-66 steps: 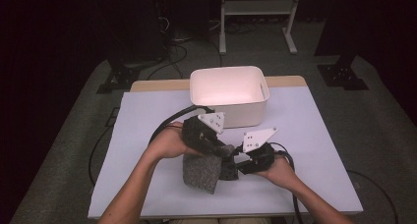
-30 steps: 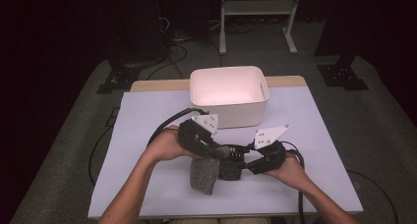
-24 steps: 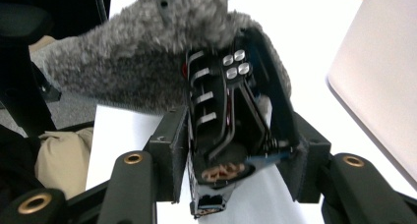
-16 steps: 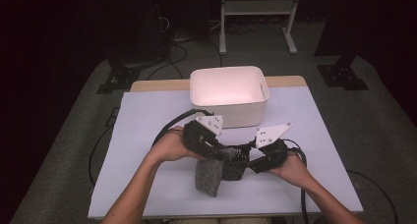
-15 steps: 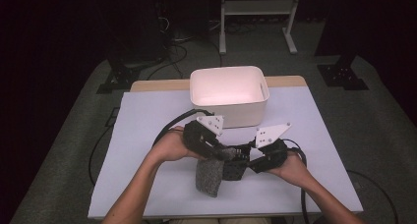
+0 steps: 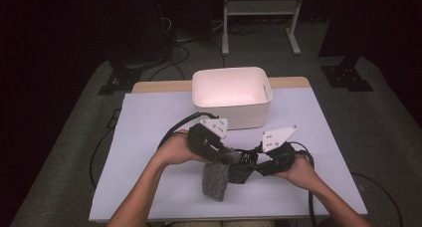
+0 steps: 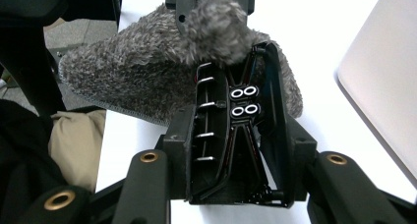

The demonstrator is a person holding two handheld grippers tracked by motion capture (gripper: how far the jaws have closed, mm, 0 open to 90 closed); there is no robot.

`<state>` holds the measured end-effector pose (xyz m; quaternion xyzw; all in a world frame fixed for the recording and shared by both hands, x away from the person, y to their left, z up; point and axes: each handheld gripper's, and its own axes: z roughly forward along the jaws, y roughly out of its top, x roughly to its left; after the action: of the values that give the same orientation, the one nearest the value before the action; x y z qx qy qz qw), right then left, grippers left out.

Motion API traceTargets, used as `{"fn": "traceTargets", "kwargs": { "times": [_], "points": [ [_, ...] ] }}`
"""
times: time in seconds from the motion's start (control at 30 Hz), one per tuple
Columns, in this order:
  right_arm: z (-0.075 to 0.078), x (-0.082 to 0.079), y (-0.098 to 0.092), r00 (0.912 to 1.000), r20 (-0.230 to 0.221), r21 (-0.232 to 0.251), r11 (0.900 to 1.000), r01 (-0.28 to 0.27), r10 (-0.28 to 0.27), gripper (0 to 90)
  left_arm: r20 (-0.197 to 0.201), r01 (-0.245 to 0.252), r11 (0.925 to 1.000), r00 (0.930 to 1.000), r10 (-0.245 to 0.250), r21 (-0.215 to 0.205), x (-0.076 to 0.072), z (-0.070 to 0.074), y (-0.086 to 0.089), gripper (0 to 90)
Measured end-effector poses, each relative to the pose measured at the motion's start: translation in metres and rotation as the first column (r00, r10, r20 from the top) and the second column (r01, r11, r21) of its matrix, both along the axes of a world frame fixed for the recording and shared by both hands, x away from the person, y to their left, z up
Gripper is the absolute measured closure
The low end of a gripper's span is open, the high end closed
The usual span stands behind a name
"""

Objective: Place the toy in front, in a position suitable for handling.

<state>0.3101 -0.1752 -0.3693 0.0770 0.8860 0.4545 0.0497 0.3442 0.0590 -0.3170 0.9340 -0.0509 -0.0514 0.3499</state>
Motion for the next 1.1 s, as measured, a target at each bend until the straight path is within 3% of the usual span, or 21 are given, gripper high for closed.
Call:
{"fn": "traceTargets", "kwargs": {
  "times": [0.2, 0.4, 0.6, 0.73, 0.87, 1.1],
  "points": [
    [-0.001, 0.001, 0.013, 1.0000, 0.009, 0.027, 1.000, -0.004, 0.004, 57.0, 0.010, -0.009, 0.9998, 0.9999, 0.009, 0.020, -0.002, 0.009, 0.006, 76.9],
    [0.000, 0.001, 0.021, 0.9998, 0.016, 0.020, 1.000, -0.011, 0.011, 56.9, 0.008, -0.024, 0.9997, 0.9997, 0.024, -0.001, -0.002, 0.009, 0.014, 77.0],
    [0.002, -0.001, 0.007, 1.0000, 0.008, -0.003, 1.000, 0.001, -0.001, 56.9, -0.022, -0.032, 0.9995, 0.9992, 0.032, 0.004, -0.001, -0.011, 0.015, 76.8],
    [0.000, -0.005, -0.005, 0.9999, 0.006, -0.004, 1.000, 0.014, -0.014, 57.0, -0.025, -0.028, 0.9996, 0.9993, 0.028, 0.010, 0.000, -0.015, 0.012, 76.8],
    [-0.004, -0.006, -0.021, 0.9993, -0.024, 0.004, 1.000, 0.030, -0.030, 56.7, -0.029, -0.022, 0.9997, 0.9993, 0.023, 0.008, 0.001, -0.018, 0.008, 76.8],
    [-0.009, -0.013, -0.039, 0.9990, -0.022, -0.006, 0.999, 0.039, -0.039, 56.9, -0.059, 0.022, 0.9989, 0.9981, -0.019, 0.041, 0.000, -0.045, -0.024, 76.8]
  ]
}}
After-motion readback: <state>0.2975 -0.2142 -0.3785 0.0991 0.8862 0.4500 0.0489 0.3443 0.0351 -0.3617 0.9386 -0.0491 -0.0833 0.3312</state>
